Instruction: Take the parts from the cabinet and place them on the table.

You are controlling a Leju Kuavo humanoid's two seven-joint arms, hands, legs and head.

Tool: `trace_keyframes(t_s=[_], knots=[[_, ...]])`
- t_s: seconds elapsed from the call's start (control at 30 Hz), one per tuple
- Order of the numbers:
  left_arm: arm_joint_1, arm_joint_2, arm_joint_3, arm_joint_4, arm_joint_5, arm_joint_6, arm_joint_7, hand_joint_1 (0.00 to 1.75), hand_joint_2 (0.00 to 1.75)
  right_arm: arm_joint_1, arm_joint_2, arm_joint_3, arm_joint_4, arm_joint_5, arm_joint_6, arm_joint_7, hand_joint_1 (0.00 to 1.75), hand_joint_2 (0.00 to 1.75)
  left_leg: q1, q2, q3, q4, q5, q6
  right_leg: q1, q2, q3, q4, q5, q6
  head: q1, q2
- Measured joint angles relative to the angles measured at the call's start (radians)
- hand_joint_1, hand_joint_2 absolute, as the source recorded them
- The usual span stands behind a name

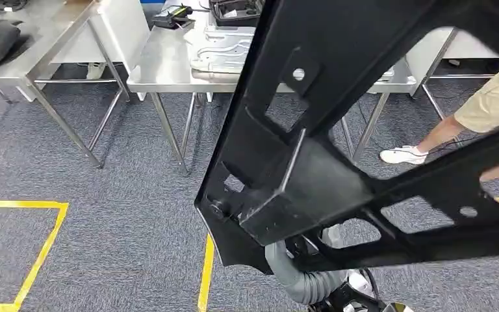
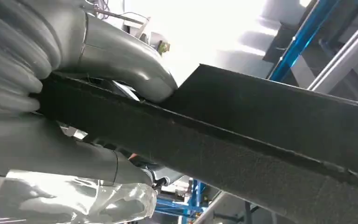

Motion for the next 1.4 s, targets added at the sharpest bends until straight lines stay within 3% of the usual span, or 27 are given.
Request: trace_keyframes(t_s=[0.03,0.07,0.17,0.23,0.27,0.3,0.37,0.4,0.43,0.47,0.53,0.57,0.6,0.7,0.77,0.8,0.87,0.9,0.93,0.97,1.0,1.07,1.1,1.2,1.27,1.3,1.4], knots=[[0.003,0.000,0.000,0.000,0.000,-0.001,0.002,0.00,1.75,0.000,0.000,0.000,0.000,0.000,0.000,0.000,1.75,1.75,0.004,-0.003,0.049,-0.104,0.047,0.000,-0.001,0.003,0.002,0.000,0.000,0.004,0.000,0.000],[0.007,0.000,0.000,0.000,0.000,-0.002,0.002,0.00,1.75,-0.001,0.000,0.000,0.000,0.000,0.000,0.000,1.75,1.75,0.005,-0.017,0.076,-0.173,0.060,0.002,0.001,0.005,-0.002,0.000,0.001,0.011,0.000,0.000],[0.012,-0.001,-0.001,0.000,0.002,-0.003,0.001,0.00,1.75,-0.002,0.000,0.000,0.000,0.000,-0.003,0.001,1.75,1.75,-0.006,-0.022,0.066,-0.180,0.058,0.019,0.004,0.009,-0.015,0.001,0.007,0.029,0.000,0.000],[0.010,-0.002,0.000,0.000,0.002,-0.003,0.001,0.00,1.75,-0.002,0.000,0.000,0.000,0.001,-0.003,0.001,1.75,1.75,-0.001,-0.019,0.069,-0.191,0.069,0.041,-0.003,0.008,-0.017,0.004,0.003,0.042,0.000,0.000],[0.010,-0.002,0.000,0.000,0.002,-0.003,0.001,0.00,1.75,-0.003,0.000,0.000,0.000,0.001,-0.004,0.001,1.75,1.75,-0.003,-0.018,0.070,-0.191,0.071,0.046,-0.004,0.000,-0.027,0.034,-0.020,0.044,0.001,0.000],[0.010,-0.002,0.000,0.000,0.002,-0.003,0.002,0.00,1.75,-0.003,0.000,0.000,0.000,0.001,-0.004,0.001,1.75,1.75,-0.003,-0.015,0.069,-0.191,0.071,0.053,-0.004,-0.002,-0.058,0.103,-0.063,0.044,0.001,0.000],[0.011,-0.003,-0.001,0.000,0.002,-0.003,0.002,0.00,1.75,-0.002,0.000,0.000,0.000,0.002,-0.004,0.001,1.75,1.75,-0.008,-0.010,0.067,-0.190,0.070,0.056,-0.004,-0.002,-0.141,0.284,-0.144,0.050,0.001,0.000],[0.012,-0.003,0.000,0.000,0.002,-0.003,0.002,0.00,1.75,-0.001,0.000,0.000,0.000,0.001,-0.004,0.002,1.75,1.75,-0.010,-0.009,0.067,-0.190,0.070,0.056,-0.004,-0.003,-0.169,0.346,-0.158,0.051,0.001,0.000],[0.012,-0.003,0.000,0.000,0.003,-0.003,0.003,0.00,1.75,0.001,0.000,0.000,0.000,0.001,-0.004,0.002,1.75,1.75,-0.010,-0.008,0.068,-0.190,0.070,0.056,-0.004,-0.003,-0.172,0.350,-0.147,0.051,0.001,0.000],[0.012,-0.003,0.000,0.000,0.003,-0.003,0.003,0.00,1.75,0.000,0.000,0.000,0.000,0.002,-0.004,0.002,1.75,1.75,-0.011,-0.008,0.069,-0.190,0.070,0.056,-0.004,-0.004,-0.149,0.306,-0.117,0.050,0.001,0.000],[0.011,-0.003,0.000,0.000,0.003,-0.003,0.005,0.00,1.75,0.000,0.000,0.000,0.000,0.003,-0.004,0.002,1.75,1.75,-0.010,-0.009,0.076,-0.189,0.067,0.052,-0.004,-0.009,-0.047,0.112,-0.026,0.046,0.001,0.000],[0.011,-0.004,0.000,0.000,0.003,-0.003,0.005,0.00,1.75,-0.001,0.000,0.000,0.000,0.003,-0.005,0.002,1.75,1.75,-0.012,-0.009,0.078,-0.189,0.065,0.048,-0.004,-0.018,-0.005,0.032,-0.004,0.043,0.002,0.000],[0.011,-0.004,-0.001,0.000,0.003,-0.003,0.005,0.00,1.75,-0.003,0.000,0.000,0.000,0.005,-0.005,0.002,1.75,1.75,-0.021,-0.009,0.074,-0.182,0.060,0.041,0.003,-0.018,0.003,0.007,-0.014,0.039,0.001,0.000],[0.010,-0.004,0.000,0.000,0.003,-0.003,0.006,0.00,1.75,-0.001,-0.001,0.000,0.000,0.007,-0.007,0.001,1.75,1.75,-0.016,-0.005,0.073,-0.188,0.060,0.029,0.007,-0.011,-0.003,0.011,-0.015,0.023,0.000,0.000],[0.011,-0.003,-0.001,0.000,0.002,-0.003,0.006,0.00,1.75,-0.004,0.000,0.000,0.000,0.008,-0.007,0.001,1.75,1.75,-0.013,-0.007,0.069,-0.161,0.040,0.015,-0.002,-0.011,0.002,0.006,-0.011,0.012,-0.001,0.000],[0.010,-0.004,0.000,0.000,0.003,-0.003,0.006,0.00,1.75,-0.003,0.000,0.000,0.000,0.008,-0.007,0.001,1.75,1.75,-0.012,-0.007,0.042,-0.106,0.007,0.008,-0.004,-0.012,0.002,0.006,-0.012,0.007,-0.006,0.000],[0.003,-0.004,0.001,0.000,0.003,-0.001,0.005,0.00,1.75,-0.003,0.000,0.000,0.000,0.008,-0.007,0.001,1.75,1.75,-0.009,-0.007,-0.047,0.078,-0.075,-0.002,-0.003,-0.012,0.001,0.006,-0.013,0.005,-0.006,0.000],[-0.004,-0.004,0.001,0.000,0.003,-0.001,0.005,0.00,1.75,-0.002,0.000,0.000,0.000,0.008,-0.007,0.002,1.75,1.75,-0.008,-0.007,-0.083,0.150,-0.096,-0.004,-0.003,-0.013,0.002,0.006,-0.014,0.004,-0.006,0.000],[-0.007,-0.004,0.001,0.000,0.003,-0.001,0.005,0.00,1.75,-0.002,0.000,0.001,0.000,0.008,-0.007,0.002,1.75,1.75,-0.008,-0.007,-0.096,0.171,-0.089,-0.005,-0.003,-0.012,0.003,0.006,-0.014,0.004,-0.006,0.000],[-0.007,-0.004,0.001,0.000,0.003,-0.001,0.006,0.00,1.75,-0.002,0.000,0.001,0.000,0.009,-0.007,0.001,1.75,1.75,-0.007,-0.007,-0.083,0.138,-0.062,-0.004,-0.004,-0.010,0.005,0.007,-0.015,0.005,-0.006,0.000],[-0.005,-0.004,0.000,0.000,0.002,-0.001,0.009,0.00,1.75,-0.002,0.000,0.001,0.000,0.009,-0.007,0.002,1.75,1.75,-0.006,-0.007,-0.048,0.062,-0.015,-0.001,-0.004,-0.006,0.008,0.007,-0.016,0.006,-0.006,0.000],[0.001,-0.004,0.000,0.000,0.002,-0.002,0.012,0.00,1.75,-0.003,0.000,0.001,0.000,0.009,-0.007,0.001,1.75,1.75,-0.005,-0.008,0.037,-0.137,0.081,0.006,-0.004,0.000,0.016,0.006,-0.021,0.013,-0.006,0.000],[0.004,-0.004,-0.001,0.000,0.002,-0.002,0.012,0.00,1.75,-0.003,0.000,0.001,0.000,0.009,-0.007,0.001,1.75,1.75,-0.012,-0.012,0.050,-0.168,0.070,0.012,0.005,0.002,0.012,0.010,-0.024,0.018,-0.007,0.000],[0.006,-0.004,-0.001,0.000,0.001,-0.002,0.011,0.00,1.75,-0.004,0.000,0.002,0.000,0.009,-0.007,0.002,1.75,1.75,-0.014,-0.016,0.042,-0.171,0.068,0.031,0.003,0.002,0.008,0.007,-0.024,0.031,-0.006,0.000],[0.005,-0.004,-0.001,0.000,0.000,-0.002,0.011,0.00,1.75,-0.004,0.000,0.002,0.000,0.009,-0.006,0.001,1.75,1.75,-0.009,-0.015,0.054,-0.182,0.075,0.048,-0.004,0.000,0.010,0.019,-0.037,0.043,-0.006,0.000],[0.005,-0.004,-0.001,0.000,0.000,-0.002,0.011,0.00,1.75,-0.006,0.000,0.002,0.000,0.009,-0.006,0.001,1.75,1.75,-0.008,-0.014,0.057,-0.184,0.073,0.055,-0.002,-0.004,-0.013,0.067,-0.066,0.045,-0.005,0.000],[0.007,-0.004,-0.001,0.000,0.000,-0.002,0.011,0.00,1.75,-0.003,0.000,0.002,0.000,0.009,-0.007,0.001,1.75,1.75,-0.013,-0.012,0.058,-0.183,0.069,0.063,-0.002,-0.004,-0.144,0.315,-0.165,0.050,-0.005,0.000]])
